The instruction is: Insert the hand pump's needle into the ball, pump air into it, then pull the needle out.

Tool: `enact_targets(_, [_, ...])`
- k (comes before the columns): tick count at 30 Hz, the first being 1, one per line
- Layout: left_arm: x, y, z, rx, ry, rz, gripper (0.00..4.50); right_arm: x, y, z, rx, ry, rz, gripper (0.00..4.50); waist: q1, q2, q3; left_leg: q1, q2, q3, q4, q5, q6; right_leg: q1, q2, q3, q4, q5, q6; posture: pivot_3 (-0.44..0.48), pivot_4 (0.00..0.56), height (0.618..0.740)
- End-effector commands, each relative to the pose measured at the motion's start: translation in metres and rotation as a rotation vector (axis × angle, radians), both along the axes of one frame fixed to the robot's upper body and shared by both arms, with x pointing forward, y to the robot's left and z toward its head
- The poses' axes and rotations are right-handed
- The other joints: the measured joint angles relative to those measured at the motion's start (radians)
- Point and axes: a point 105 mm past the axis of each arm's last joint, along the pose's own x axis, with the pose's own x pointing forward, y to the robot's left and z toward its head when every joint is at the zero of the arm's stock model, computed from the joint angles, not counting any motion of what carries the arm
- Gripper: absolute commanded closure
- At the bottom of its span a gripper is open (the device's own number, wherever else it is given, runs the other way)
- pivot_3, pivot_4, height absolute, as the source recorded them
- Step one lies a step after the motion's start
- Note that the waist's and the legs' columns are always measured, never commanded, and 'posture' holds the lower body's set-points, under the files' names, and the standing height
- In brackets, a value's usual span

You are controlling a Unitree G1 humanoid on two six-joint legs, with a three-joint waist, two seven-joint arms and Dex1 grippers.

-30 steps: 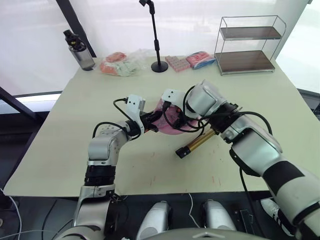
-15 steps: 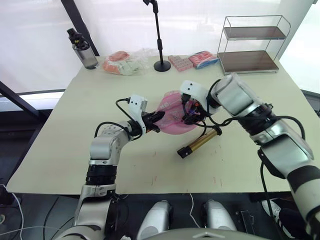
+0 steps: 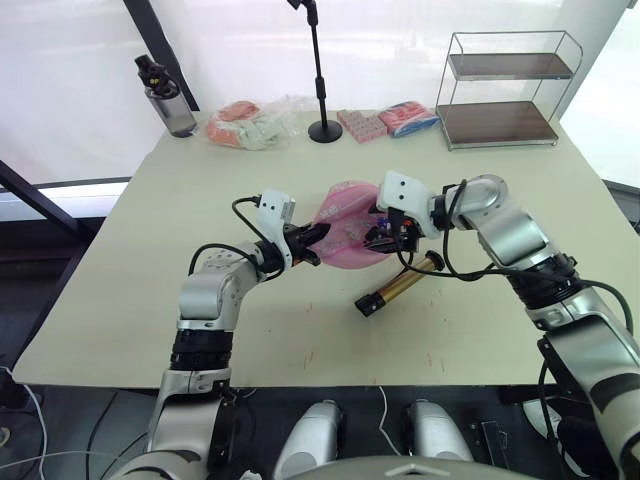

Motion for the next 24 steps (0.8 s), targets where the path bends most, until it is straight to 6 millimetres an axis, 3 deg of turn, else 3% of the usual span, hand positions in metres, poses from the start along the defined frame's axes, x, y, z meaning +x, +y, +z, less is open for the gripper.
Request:
enact_targets(1, [-0.016, -0.014, -0.042, 0.027, 0.168, -0.060, 4.50, 0.002, 0.002, 0.003, -0.014, -0.051, 0.034, 1.63, 0.000, 0.000, 0.001, 0.000, 0.000, 0.000, 0.000, 0.000, 0.000, 0.000, 0.000, 0.000, 0.000, 0.000, 0.000, 0.000, 0.150, 0.740])
enact_targets(4, [-0.016, -0.013, -0.042, 0.027, 0.169, -0.057, 4.50, 0.007, -0.001, -0.001, -0.047, -0.078, 0.031, 3.02, 0.000, -0.001, 0.002, 0.000, 0.000, 0.000, 0.000, 0.000, 0.000, 0.000, 0.000, 0.000, 0.000, 0.000, 0.000, 0.000, 0.150, 0.740])
enact_targets(24, [-0.018, -0.014, -0.044, 0.025, 0.175, -0.059, 4.50, 0.013, 0.000, -0.002, -0.116, -0.100, 0.074, 3.02, 0.001, -0.001, 0.003, 0.000, 0.000, -0.001, 0.000, 0.000, -0.001, 0.000, 0.000, 0.000, 0.000, 0.000, 0.000, 0.000, 0.150, 0.740])
